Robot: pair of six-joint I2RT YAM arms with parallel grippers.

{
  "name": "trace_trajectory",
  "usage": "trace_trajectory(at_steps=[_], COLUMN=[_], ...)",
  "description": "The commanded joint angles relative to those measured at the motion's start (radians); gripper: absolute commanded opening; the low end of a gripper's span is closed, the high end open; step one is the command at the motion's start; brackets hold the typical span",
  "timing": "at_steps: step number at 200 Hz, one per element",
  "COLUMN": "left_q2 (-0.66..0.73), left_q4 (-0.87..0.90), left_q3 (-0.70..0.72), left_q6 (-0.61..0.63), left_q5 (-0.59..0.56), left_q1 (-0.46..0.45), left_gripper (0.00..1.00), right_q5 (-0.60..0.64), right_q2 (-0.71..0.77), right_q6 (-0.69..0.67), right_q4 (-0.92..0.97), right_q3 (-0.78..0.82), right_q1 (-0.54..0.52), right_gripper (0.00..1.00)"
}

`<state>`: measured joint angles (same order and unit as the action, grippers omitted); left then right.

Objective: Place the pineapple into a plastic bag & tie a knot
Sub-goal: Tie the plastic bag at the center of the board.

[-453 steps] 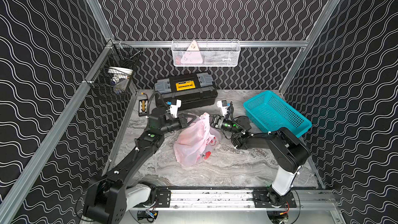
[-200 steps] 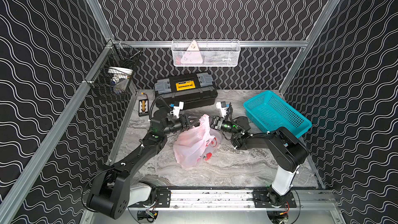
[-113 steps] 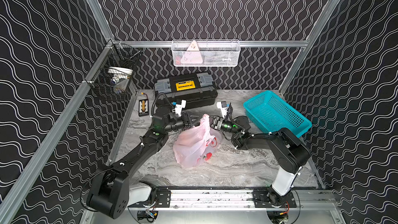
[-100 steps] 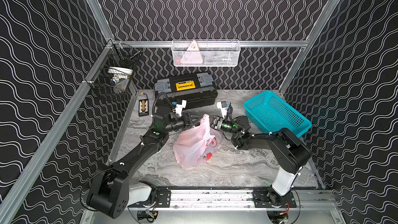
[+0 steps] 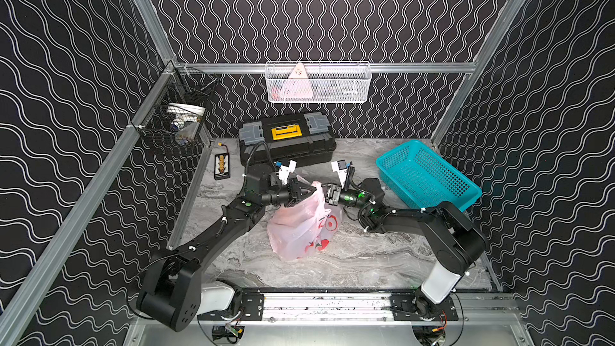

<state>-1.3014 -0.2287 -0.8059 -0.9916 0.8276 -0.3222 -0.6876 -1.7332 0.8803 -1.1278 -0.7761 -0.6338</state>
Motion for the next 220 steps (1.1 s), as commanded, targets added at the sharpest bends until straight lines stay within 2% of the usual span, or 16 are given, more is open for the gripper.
trace_trajectory(at_steps=[1,17,38,54,67,76,111,131,152,173,193,220], left_q2=[0.006,0.018,0.029,0.039,0.047,0.049,0.042,0.036,0.041,0.053,0.053,0.043], left_q4=[0.047,0.076,0.11,0.12,0.13,0.143,0.192,0.204,0.266,0.379,0.397,0.399], left_q3=[-0.009,-0.008,-0.01,-0.012,-0.017,-0.025,-0.055,-0.062,-0.085,-0.122,-0.131,-0.133], left_q6=[0.052,0.073,0.101,0.111,0.117,0.124,0.156,0.161,0.201,0.27,0.277,0.28], left_q5=[-0.004,-0.019,-0.03,-0.035,-0.037,-0.035,-0.034,-0.036,-0.056,-0.092,-0.092,-0.088], left_q1=[0.0,0.005,0.015,0.029,0.041,0.05,0.061,0.062,0.063,0.071,0.077,0.077], left_gripper=[0.0,0.0,0.0,0.0,0.0,0.0,0.0,0.0,0.0,0.0,0.0,0.0], right_q5=[-0.006,0.016,0.074,0.123,0.162,0.177,0.209,0.164,0.1,0.119,0.122,0.116], right_q2=[0.041,0.084,0.165,0.226,0.278,0.306,0.395,0.411,0.392,0.377,0.36,0.358], right_q6=[-0.083,-0.138,-0.205,-0.25,-0.285,-0.303,-0.321,-0.326,-0.269,-0.241,-0.25,-0.222], right_q4=[0.069,0.164,0.3,0.396,0.483,0.53,0.635,0.676,0.65,0.624,0.621,0.577], right_q3=[0.017,0.03,0.051,0.066,0.07,0.073,0.098,0.09,0.078,0.067,0.046,0.053], right_q1=[-0.003,0.0,0.012,0.025,0.035,0.042,0.066,0.064,0.057,0.011,-0.035,-0.044], right_gripper=[0.0,0.0,0.31,0.51,0.62,0.65,0.68,0.63,0.61,0.57,0.54,0.48])
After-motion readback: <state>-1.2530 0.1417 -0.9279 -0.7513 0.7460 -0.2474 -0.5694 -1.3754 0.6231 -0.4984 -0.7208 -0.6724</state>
